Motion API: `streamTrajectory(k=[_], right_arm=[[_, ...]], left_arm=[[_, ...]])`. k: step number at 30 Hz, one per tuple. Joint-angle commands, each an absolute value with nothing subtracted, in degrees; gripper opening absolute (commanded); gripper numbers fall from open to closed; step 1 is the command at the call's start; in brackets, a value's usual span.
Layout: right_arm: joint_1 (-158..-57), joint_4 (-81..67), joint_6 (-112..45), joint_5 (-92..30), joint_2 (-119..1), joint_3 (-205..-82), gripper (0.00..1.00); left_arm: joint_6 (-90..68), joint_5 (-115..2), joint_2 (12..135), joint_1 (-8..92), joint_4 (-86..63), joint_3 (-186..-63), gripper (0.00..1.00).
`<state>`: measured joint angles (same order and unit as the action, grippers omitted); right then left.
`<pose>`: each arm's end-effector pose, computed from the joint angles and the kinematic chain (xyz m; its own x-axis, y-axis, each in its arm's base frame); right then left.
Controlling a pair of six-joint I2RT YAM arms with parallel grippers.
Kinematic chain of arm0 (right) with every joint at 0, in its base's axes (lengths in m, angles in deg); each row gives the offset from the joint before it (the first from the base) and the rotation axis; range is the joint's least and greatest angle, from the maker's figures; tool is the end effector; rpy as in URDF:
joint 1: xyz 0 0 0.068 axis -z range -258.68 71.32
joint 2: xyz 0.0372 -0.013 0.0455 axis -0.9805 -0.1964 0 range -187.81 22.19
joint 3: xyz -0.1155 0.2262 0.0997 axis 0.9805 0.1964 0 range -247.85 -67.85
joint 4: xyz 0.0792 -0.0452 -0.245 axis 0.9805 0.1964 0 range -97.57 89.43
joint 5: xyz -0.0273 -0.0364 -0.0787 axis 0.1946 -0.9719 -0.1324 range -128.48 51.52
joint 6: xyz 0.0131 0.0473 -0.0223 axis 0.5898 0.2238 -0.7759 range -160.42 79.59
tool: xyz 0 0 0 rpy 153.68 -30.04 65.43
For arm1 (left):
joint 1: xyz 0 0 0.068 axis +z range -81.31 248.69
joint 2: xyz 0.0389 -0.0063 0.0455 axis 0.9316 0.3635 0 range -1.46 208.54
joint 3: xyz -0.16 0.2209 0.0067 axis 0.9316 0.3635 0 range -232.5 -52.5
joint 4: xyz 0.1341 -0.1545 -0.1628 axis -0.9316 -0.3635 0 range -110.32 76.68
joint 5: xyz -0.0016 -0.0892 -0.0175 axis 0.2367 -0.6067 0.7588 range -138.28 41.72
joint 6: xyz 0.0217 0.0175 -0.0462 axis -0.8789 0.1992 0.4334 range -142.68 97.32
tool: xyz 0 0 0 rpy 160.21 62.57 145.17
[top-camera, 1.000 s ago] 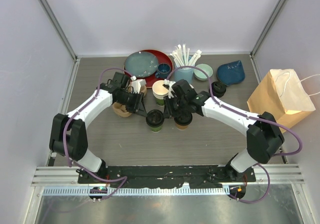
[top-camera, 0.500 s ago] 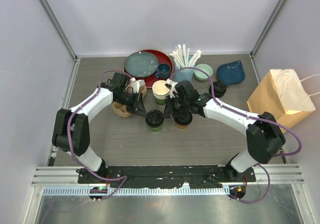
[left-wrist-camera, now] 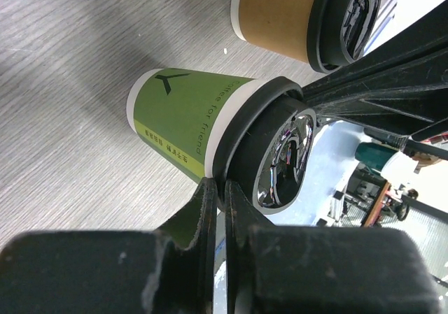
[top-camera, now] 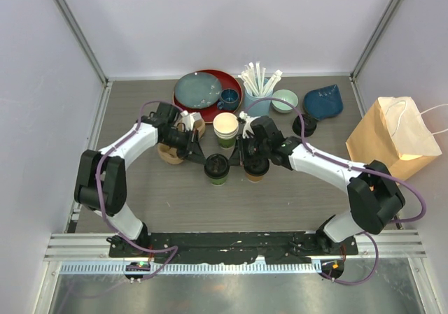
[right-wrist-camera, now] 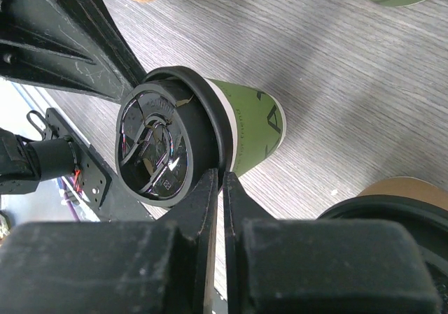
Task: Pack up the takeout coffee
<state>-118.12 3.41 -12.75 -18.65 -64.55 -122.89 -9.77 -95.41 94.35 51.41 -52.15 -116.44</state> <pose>0.2426 0.2152 0.2266 -0.8305 -0.1177 -0.5444 -0.4569 0.7030 0.5451 0.2967 -0.1196 0.2050 -0.9753 0.1442 -0.1676 0.2211 0.6258 -0.7480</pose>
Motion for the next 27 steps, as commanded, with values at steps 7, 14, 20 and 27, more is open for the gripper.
streamTrajectory(k=[7,14,20,27], right_arm=[[-120.2,8.5,-14.3,-21.7,-68.8,-117.2,0.01],[-120.8,11.0,-18.1,-22.0,-65.3,-123.6,0.07],[-120.9,11.4,-18.5,-20.5,-63.9,-126.9,0.15],[-120.9,12.0,-19.6,-20.3,-63.6,-129.4,0.27]], left_arm=[[-11.2,-81.9,102.8,48.0,-49.3,-109.9,0.0],[-11.0,-83.1,90.8,48.0,-46.3,-112.3,0.0],[-11.4,-84.7,87.0,48.0,-46.5,-113.9,0.0],[-12.0,-86.2,86.0,48.1,-47.5,-115.3,0.01]])
